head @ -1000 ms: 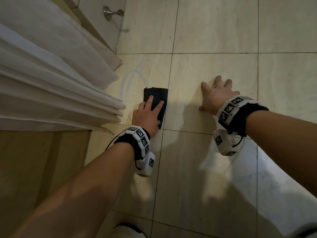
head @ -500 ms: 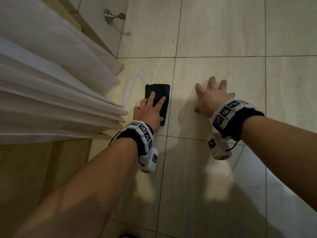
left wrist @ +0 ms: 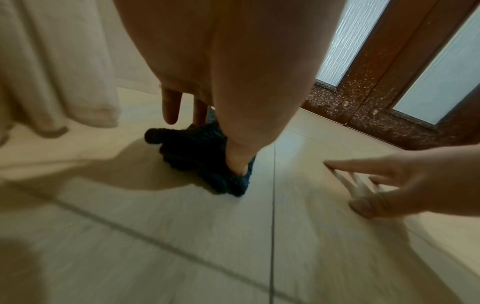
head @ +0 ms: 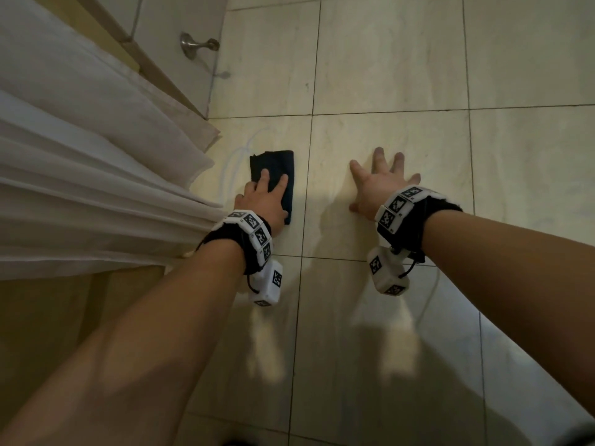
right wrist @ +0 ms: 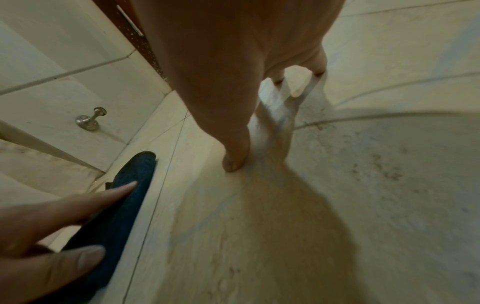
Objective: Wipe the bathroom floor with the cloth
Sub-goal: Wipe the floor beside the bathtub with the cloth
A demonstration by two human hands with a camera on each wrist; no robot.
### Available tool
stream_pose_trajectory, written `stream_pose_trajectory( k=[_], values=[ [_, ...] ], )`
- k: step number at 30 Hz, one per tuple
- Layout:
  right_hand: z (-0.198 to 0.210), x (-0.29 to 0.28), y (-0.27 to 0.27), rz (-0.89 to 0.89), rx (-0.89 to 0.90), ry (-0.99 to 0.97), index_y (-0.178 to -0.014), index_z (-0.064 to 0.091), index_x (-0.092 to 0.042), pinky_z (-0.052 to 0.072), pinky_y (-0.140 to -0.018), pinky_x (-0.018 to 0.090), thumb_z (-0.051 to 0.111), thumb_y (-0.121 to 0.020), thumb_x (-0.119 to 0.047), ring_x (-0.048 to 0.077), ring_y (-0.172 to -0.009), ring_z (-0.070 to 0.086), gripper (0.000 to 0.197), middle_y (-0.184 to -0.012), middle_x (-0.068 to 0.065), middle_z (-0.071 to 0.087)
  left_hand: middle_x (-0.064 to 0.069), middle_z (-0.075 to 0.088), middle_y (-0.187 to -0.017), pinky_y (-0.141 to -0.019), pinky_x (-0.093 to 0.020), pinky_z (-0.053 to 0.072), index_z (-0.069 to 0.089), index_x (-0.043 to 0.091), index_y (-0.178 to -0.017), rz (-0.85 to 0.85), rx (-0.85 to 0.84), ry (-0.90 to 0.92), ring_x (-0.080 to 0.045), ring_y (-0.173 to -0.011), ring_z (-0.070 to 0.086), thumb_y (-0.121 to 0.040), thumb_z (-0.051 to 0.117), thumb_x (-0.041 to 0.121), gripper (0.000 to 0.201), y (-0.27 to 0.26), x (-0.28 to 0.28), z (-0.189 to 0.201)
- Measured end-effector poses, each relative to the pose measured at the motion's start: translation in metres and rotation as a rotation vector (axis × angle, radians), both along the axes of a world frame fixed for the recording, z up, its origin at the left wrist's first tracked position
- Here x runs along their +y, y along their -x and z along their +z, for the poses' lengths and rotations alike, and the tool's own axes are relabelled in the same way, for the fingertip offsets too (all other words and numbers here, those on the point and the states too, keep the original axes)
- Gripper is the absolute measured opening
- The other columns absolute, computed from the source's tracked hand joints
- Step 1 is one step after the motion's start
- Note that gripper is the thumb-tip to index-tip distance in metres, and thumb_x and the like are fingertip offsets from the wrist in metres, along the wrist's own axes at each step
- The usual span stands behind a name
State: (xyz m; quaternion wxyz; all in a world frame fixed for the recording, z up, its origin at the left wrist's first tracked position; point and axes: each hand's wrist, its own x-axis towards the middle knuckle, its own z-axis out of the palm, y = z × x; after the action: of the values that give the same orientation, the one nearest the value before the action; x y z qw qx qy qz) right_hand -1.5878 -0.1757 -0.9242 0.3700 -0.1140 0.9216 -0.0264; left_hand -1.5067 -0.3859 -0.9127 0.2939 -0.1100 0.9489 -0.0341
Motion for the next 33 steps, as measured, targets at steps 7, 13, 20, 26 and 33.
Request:
stream_pose_trajectory(
  k=[7,13,20,26,33],
  values=[
    [0.004,-0.003,-0.002,0.005,0.006,-0.016,-0.153,0.0,-0.045,0.007,-0.11,0.075,0.066,-0.09,-0.041,0.044,-0.147,-0.018,0.091,-0.162,0.003,-0.022,-0.006,0.013,-0.162,-0.105,-0.043,0.032,0.022,0.034,-0.153,-0.019,0.102,-0.023,-0.033,-0.134,0.03,-0.097,0.05,0.031,0.062,-0.05,0.021,0.003],
    [0.006,-0.004,-0.006,0.016,0.04,-0.038,-0.152,0.005,-0.043,0.013,-0.109,0.076,0.065,-0.09,-0.043,0.044,-0.147,-0.014,0.086,-0.163,0.004,-0.018,-0.007,0.009,-0.163,-0.101,-0.039,0.038,0.024,0.03,-0.151,0.116,0.174,-0.084,-0.032,-0.131,0.03,-0.091,0.055,0.014,0.07,-0.056,0.038,-0.004],
    [0.007,-0.004,-0.008,0.01,0.072,-0.033,-0.15,0.012,-0.041,0.017,-0.107,0.077,0.067,-0.088,-0.043,0.044,-0.148,-0.01,0.083,-0.163,0.003,-0.012,-0.001,-0.007,-0.164,-0.107,-0.038,0.038,0.01,0.033,-0.156,0.195,0.15,-0.127,-0.03,-0.137,0.022,-0.089,0.054,0.008,0.084,-0.055,0.031,-0.011],
    [0.008,-0.005,-0.008,-0.012,0.075,-0.034,-0.152,0.01,-0.042,0.017,-0.108,0.076,0.068,-0.088,-0.04,0.042,-0.148,-0.011,0.086,-0.163,0.003,-0.012,0.001,-0.005,-0.165,-0.108,-0.037,0.036,0.009,0.032,-0.156,0.187,0.145,-0.082,-0.029,-0.14,0.021,-0.092,0.056,0.012,0.082,-0.045,-0.009,-0.015],
    [0.01,-0.005,-0.008,-0.017,0.076,-0.043,-0.153,0.009,-0.042,0.017,-0.108,0.076,0.068,-0.089,-0.04,0.042,-0.148,-0.011,0.087,-0.164,0.003,-0.012,-0.003,-0.007,-0.164,-0.115,-0.047,0.029,0.003,0.028,-0.157,0.327,0.037,-0.036,-0.038,-0.142,0.02,-0.093,0.059,0.019,0.086,-0.049,-0.084,-0.018]
  ],
)
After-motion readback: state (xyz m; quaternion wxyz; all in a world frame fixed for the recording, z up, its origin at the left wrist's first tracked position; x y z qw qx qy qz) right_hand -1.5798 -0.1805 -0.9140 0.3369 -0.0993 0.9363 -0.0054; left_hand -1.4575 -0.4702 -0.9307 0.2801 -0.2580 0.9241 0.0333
